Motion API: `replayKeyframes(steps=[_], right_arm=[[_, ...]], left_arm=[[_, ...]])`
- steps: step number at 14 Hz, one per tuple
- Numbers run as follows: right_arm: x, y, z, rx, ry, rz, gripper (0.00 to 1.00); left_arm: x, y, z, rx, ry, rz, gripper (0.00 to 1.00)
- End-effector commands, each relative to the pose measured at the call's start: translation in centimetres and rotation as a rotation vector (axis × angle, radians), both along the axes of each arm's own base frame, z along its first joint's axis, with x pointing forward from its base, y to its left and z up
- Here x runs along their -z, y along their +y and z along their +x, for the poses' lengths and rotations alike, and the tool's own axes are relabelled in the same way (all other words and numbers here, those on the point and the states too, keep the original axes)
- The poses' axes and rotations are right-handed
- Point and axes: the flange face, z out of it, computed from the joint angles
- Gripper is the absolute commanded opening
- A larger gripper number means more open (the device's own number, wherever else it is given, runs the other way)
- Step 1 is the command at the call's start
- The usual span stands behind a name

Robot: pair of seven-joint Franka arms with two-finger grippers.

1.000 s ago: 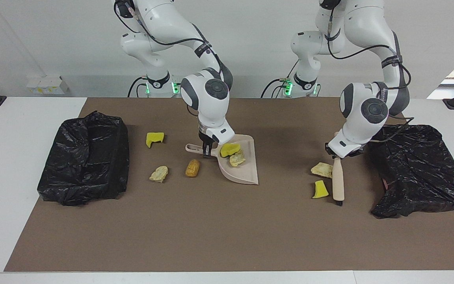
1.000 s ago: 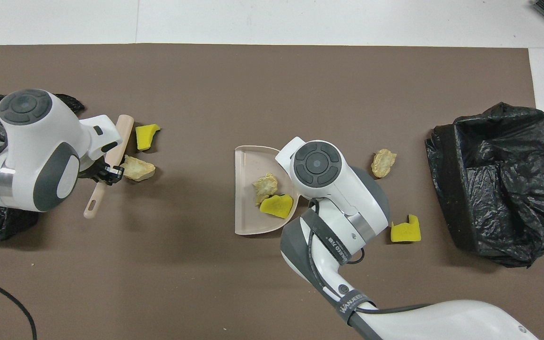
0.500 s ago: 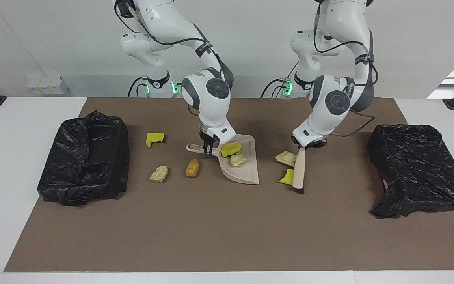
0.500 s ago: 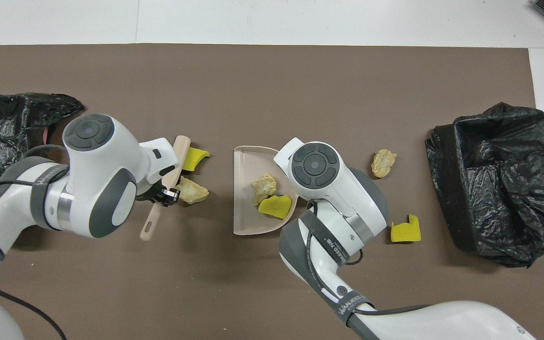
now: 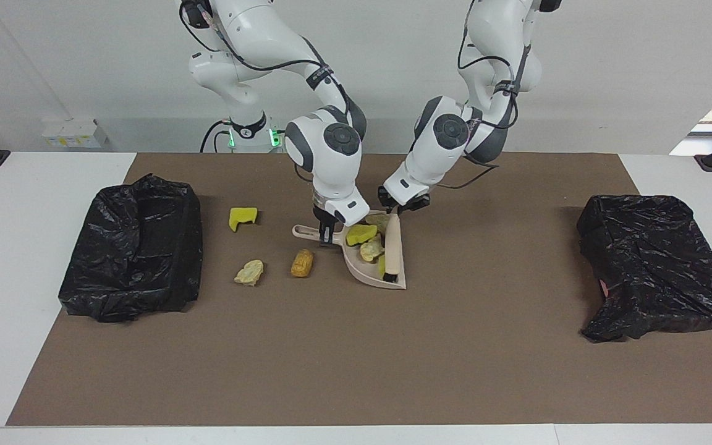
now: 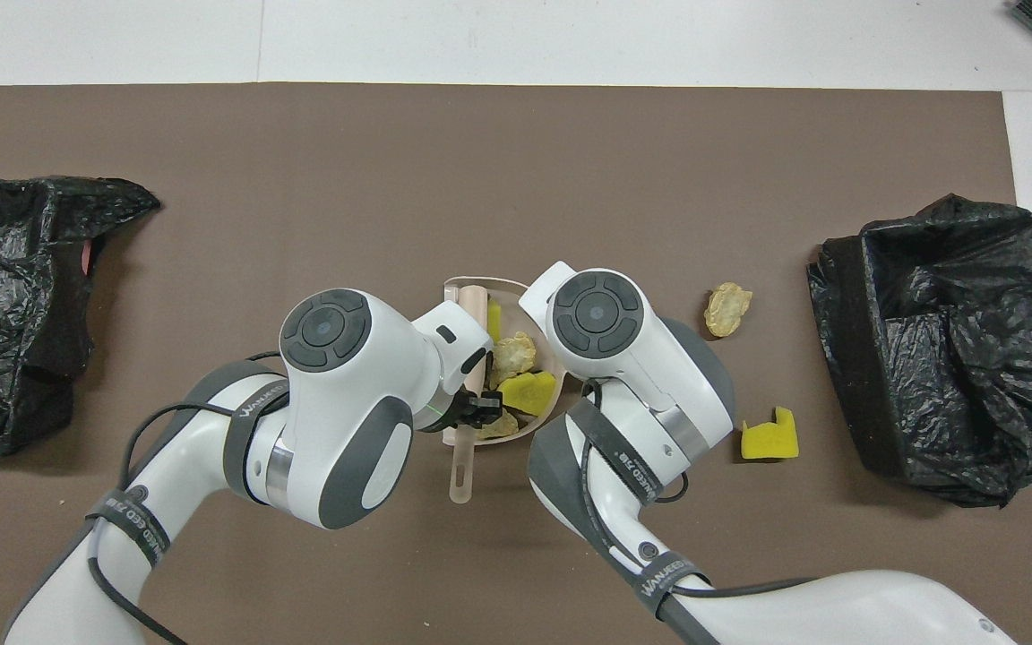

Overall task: Sweep and dump trash in bin
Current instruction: 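Sweep more pieces into the dustpan with the brush in the left gripper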

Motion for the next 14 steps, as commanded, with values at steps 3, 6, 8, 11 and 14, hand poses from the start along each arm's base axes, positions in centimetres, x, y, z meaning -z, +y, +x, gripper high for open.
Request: replayKeyframes(steps=[3,6,8,11,14], right_arm=[[0.0,0.8,0.6,0.023,-0.031,0.028,0.0],[-0.2,0.1,1.4,0.026,-0.053,0.047,0.0],[-0.2,0.0,1.5,0.033,-0.056,0.049,0.0],[-0.7,0.1,1.8,0.042,-0.066,0.058,0.0],[-1.0,-0.2,1.9,0.039,-0.069,0.059,0.0]], left_arm=[[-3.2,1.2,0.5,-0.133,0.044,-0.115,0.0],[-6.8,5.6,1.6,-0.168,0.046,-0.119,0.0],[-8.3,8.1,1.4,-0.12,0.025,-0.027,0.0],[-9.0,9.4,0.2,-0.085,0.04,0.1,0.0],[-8.4,9.8,-0.7,-0.094,0.007,0.22,0.0]])
